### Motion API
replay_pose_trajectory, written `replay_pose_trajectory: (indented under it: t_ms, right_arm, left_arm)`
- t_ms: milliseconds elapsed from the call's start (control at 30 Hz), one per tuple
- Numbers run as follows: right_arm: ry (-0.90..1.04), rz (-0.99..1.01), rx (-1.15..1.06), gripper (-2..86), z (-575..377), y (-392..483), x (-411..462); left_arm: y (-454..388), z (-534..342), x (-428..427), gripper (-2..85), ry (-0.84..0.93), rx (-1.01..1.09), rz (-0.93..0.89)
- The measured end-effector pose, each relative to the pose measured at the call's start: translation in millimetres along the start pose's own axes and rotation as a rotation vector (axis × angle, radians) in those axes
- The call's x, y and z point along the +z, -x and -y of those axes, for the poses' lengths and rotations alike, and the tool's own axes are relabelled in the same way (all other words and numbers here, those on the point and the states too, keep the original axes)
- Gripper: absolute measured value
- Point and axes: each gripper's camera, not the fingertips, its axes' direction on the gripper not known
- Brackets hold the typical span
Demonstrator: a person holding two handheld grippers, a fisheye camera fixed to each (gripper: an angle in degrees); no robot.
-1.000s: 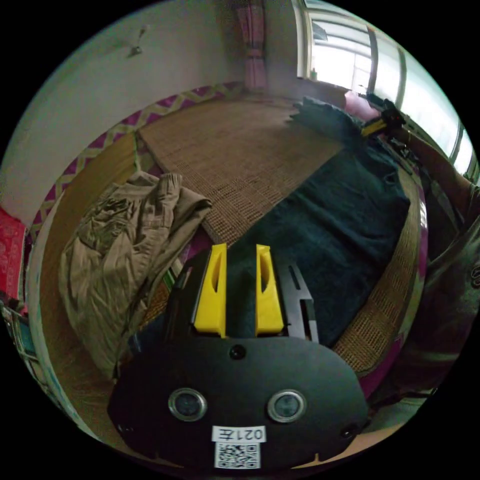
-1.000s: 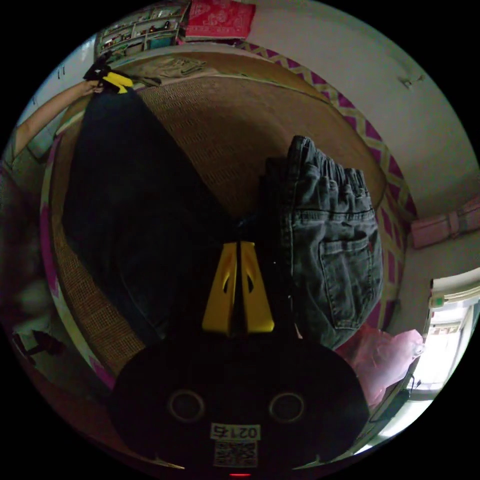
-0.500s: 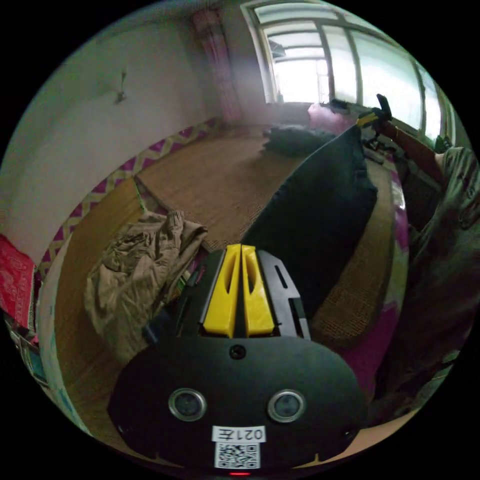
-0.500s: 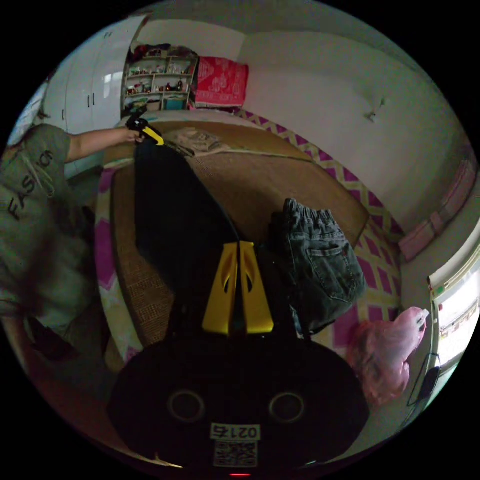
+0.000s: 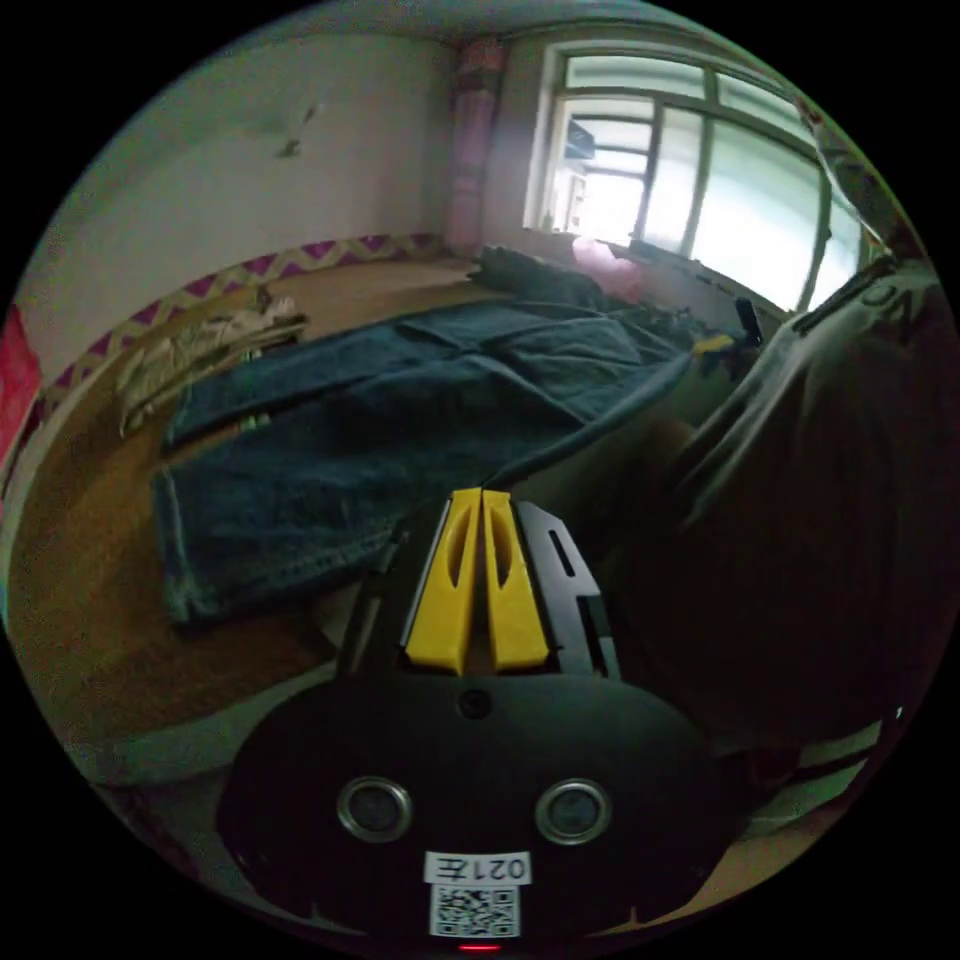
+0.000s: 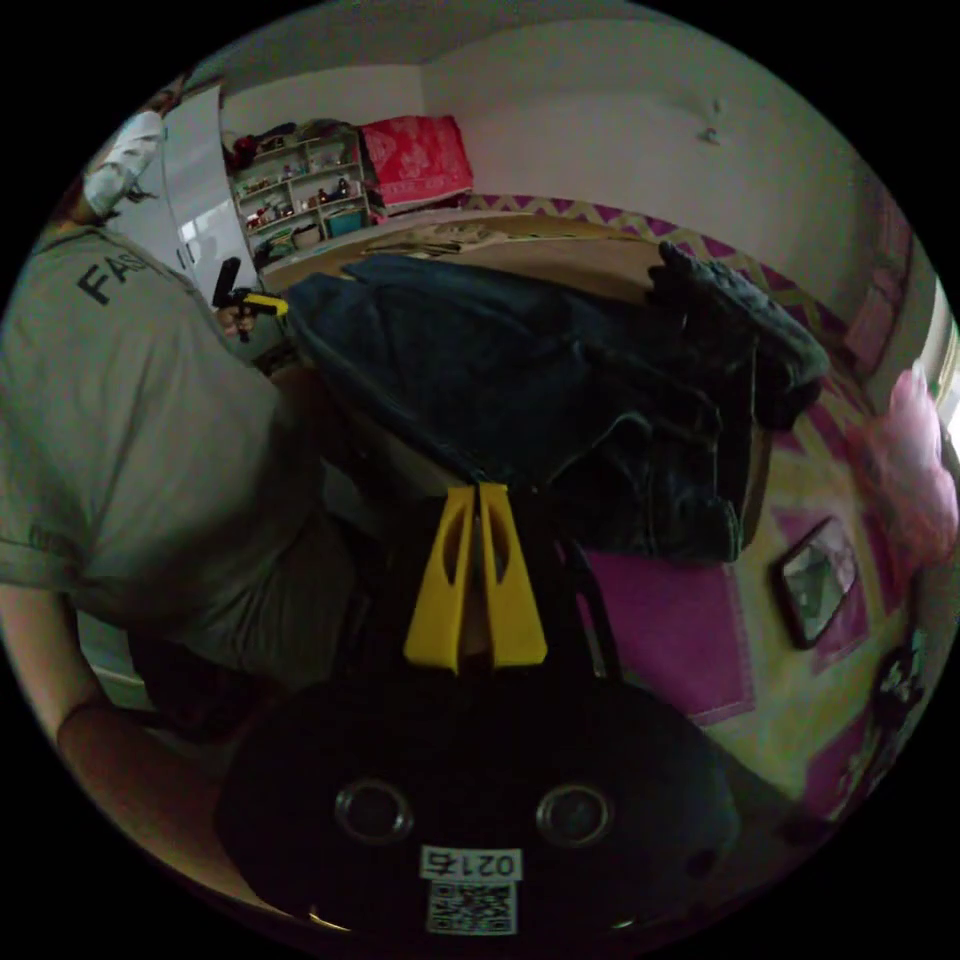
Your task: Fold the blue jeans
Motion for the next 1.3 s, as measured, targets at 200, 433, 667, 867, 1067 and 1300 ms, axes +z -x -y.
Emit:
replay_pose_trajectory:
  t_ms: [200, 433, 667, 867, 1067, 1300]
  right_arm:
    - [0.020, 0.073, 0.055, 1.7, 29.8, -42.0, -19.8]
    - [-0.185, 0.010, 0.034, 7.7, 106.7, -73.7, -140.6]
    - [0.132, -0.393, 0.193, 2.6, 169.3, -176.3, -72.1]
    - [-0.017, -0.525, 0.330, 0.9, 173.4, -215.1, -101.1]
    - [-0.073, -0.456, 0.458, 1.0, 182.6, -281.4, -198.7]
    - [-0.340, -0.289, 0.973, 10.4, 93.3, -339.2, -351.6]
  left_arm:
    - [8.4, -28.6, -49.2, -0.7, -0.141, -0.137, -0.089]
    - [40.3, -25.8, -116.4, 4.5, -0.235, -0.349, 0.243]
    - [72.2, -32.8, -120.6, -0.5, -0.153, -0.427, 0.453]
    - [71.7, -32.1, -140.0, -0.9, -0.124, -0.383, 0.563]
    - [95.4, -31.1, -193.2, -0.8, -0.134, -0.532, 0.423]
    - [86.6, -80.4, -265.2, 6.2, -0.341, -0.920, 0.264]
